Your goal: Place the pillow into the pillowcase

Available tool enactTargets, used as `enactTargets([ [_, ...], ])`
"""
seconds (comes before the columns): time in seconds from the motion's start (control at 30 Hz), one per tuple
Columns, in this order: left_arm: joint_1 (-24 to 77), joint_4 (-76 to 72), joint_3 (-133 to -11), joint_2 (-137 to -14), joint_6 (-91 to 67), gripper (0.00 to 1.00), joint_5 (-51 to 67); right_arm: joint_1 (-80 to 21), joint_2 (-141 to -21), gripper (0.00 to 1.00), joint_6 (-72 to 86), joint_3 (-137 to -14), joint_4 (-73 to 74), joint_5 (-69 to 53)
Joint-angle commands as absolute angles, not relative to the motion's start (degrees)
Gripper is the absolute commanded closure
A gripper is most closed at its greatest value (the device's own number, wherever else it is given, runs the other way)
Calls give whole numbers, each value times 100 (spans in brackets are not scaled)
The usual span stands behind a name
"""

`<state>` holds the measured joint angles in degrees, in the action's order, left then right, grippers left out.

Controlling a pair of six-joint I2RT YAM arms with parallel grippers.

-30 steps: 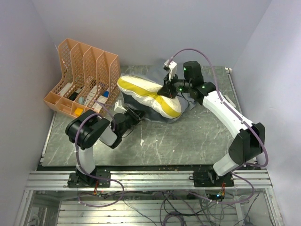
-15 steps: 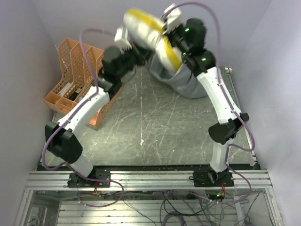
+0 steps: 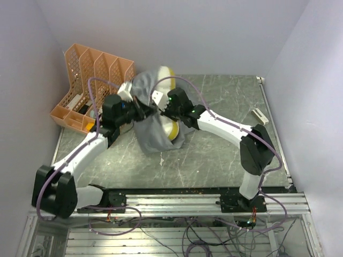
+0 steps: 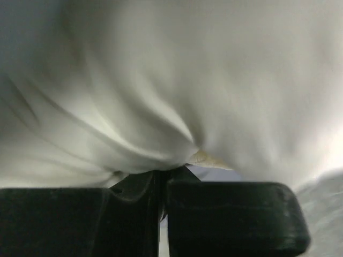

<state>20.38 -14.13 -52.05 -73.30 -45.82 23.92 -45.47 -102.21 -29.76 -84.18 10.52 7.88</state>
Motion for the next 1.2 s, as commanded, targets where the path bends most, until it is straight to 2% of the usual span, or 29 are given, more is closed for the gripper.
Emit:
enactTargets([
  [0.0,2093,-1172,-4685,-5846,-4295,93,2834,-4189,-9968,100,-2381,-8333,1827,-690],
  [0.1,2092,-420,-4796,-5247,-4045,93,2477,-3910,-9816,100,-2117,-8366,1676,-801],
  [0.17,2092,-539,-5018,-5313,-4108,93,2355,-3457,-9834,100,-1884,-8912,1677,-829],
  [0.33,2371,-2227,-6361,-7103,-4955,93,2961,-2215,-10032,100,-1537,-10998,1946,-711],
  [0.4,2876,-2244,-7583,-8057,-4825,93,2911,-1895,-10023,100,-1486,-11866,1955,-543],
  [0.57,4068,-1317,-12287,-10950,-4700,93,3449,-1489,-9969,100,-1514,-13572,2073,-172],
  [0.63,4197,-1234,-13238,-11429,-4785,93,3650,-1481,-9783,100,-1574,-13786,2088,-364],
  [0.7,4128,-1597,-12573,-11078,-4748,93,3745,-1493,-9307,100,-1563,-13307,2084,-1137],
  [0.77,3905,-2248,-10784,-10133,-4659,93,3512,-1586,-9020,100,-1593,-12684,2257,-2198],
  [0.9,2997,-3321,-6874,-8008,-5118,93,3100,-2087,-8188,100,-2264,-9310,1869,-2825],
  [0.97,2789,-2921,-5040,-7249,-4976,93,2719,-2164,-8197,100,-2708,-7942,2093,-3440],
  [1.03,2777,-2684,-3902,-6825,-4880,93,2522,-2293,-8432,100,-3547,-7166,2940,-4208],
  [1.07,2777,-2789,-3388,-6691,-4935,93,2609,-2344,-8499,97,-4083,-6944,3460,-4530],
  [1.1,2777,-2903,-2986,-6569,-4992,93,2685,-2365,-8496,88,-4515,-6801,4003,-4805],
  [1.13,2777,-2914,-2650,-6426,-5022,93,2758,-2364,-8410,77,-4818,-6728,4369,-5035],
  [1.17,2784,-2857,-2412,-6280,-5020,93,2812,-2350,-8241,59,-4994,-6716,4640,-5195],
])
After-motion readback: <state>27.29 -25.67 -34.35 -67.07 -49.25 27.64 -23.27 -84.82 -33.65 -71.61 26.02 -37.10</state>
